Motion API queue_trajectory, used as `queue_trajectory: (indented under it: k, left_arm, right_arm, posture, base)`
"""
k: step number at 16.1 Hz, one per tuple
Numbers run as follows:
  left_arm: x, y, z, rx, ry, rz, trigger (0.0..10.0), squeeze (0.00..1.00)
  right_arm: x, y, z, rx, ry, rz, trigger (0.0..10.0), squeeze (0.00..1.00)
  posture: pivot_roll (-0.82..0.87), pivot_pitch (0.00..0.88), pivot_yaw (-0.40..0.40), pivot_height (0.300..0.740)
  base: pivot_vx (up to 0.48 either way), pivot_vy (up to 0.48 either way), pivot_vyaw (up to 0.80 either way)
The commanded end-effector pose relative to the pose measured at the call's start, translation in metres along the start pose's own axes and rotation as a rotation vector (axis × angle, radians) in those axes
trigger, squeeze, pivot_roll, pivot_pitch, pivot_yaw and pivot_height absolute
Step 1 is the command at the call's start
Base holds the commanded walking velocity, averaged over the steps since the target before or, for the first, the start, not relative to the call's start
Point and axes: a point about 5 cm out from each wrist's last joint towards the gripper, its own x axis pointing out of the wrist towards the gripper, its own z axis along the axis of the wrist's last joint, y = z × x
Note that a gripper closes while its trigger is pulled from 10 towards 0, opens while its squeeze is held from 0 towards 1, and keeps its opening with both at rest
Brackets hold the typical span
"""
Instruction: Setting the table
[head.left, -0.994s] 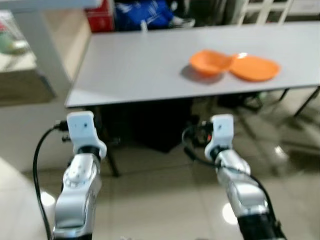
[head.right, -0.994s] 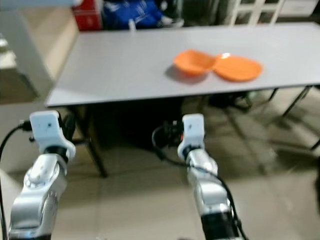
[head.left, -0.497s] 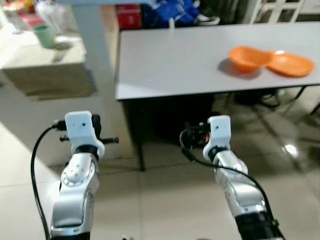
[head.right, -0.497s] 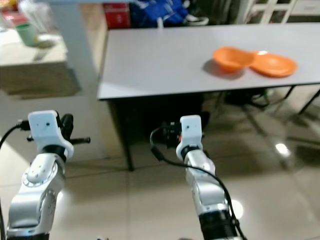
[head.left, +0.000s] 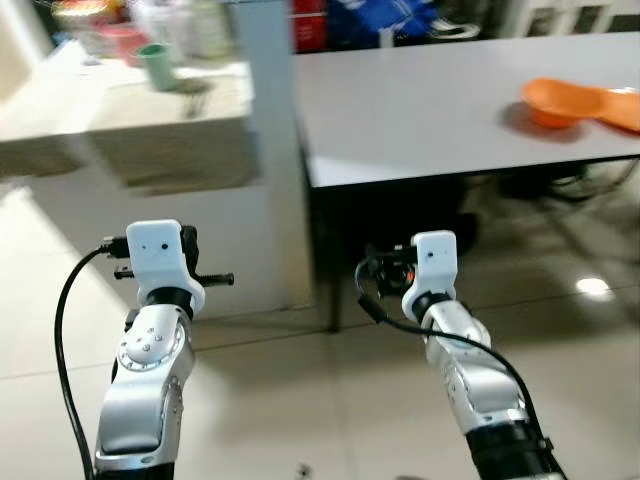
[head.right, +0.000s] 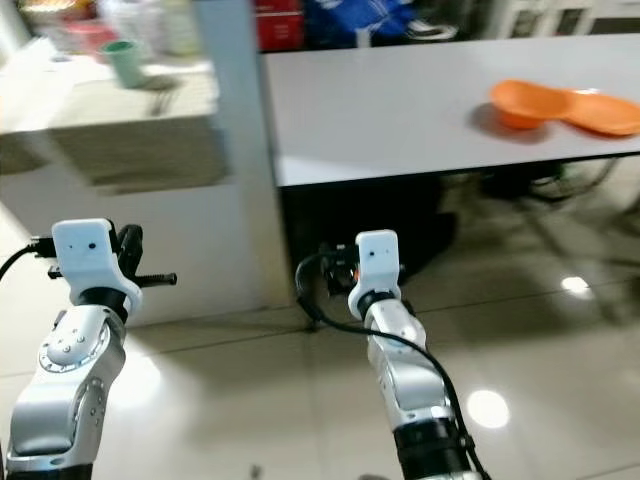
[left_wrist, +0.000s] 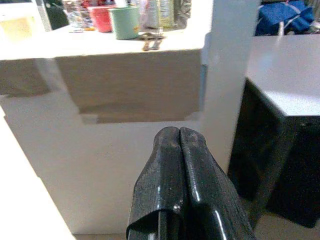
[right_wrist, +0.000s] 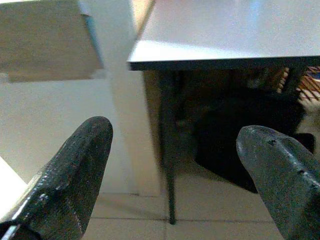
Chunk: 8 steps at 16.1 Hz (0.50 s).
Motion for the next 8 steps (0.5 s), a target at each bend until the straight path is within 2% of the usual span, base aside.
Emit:
queue_trajectory:
  k: [1,5,7,8]
  left_arm:
    - [-0.0018,-0.0049,0.0032,0.007,-0.016,-0.018,10.0,0.00]
    - [-0.0007,-0.0016,0.0042,0.027,-0.017,-0.012,10.0,0.00]
    - [0.0009,-0.0001,0.0049,0.042,-0.020,-0.011,10.0,0.00]
    - [0.0030,0.0018,0.0065,0.068,-0.024,-0.003,10.0,0.00]
  right_arm:
    - [-0.0002,-0.0057,-0.0022,0.000,0.009,-0.014,10.0,1.00]
    - [0.0020,-0.0038,-0.0029,-0.002,0.011,-0.007,10.0,1.00]
    - [0.0030,-0.0046,-0.0015,-0.034,0.002,-0.045,10.0,1.00]
    - [0.0040,-0.0028,0.0010,-0.057,-0.016,-0.033,10.0,0.00]
  posture:
    - [-0.08,0.003,0.063,0.740]
    - [-0.07,0.000,0.061,0.740]
    - [-0.07,0.000,0.065,0.740]
    - [-0.07,0.000,0.066,0.740]
  base:
    - [0.000,0.480,0.00]
    - [0.000,0.480,0.00]
    - [0.000,0.480,0.00]
    - [0.000,0.000,0.00]
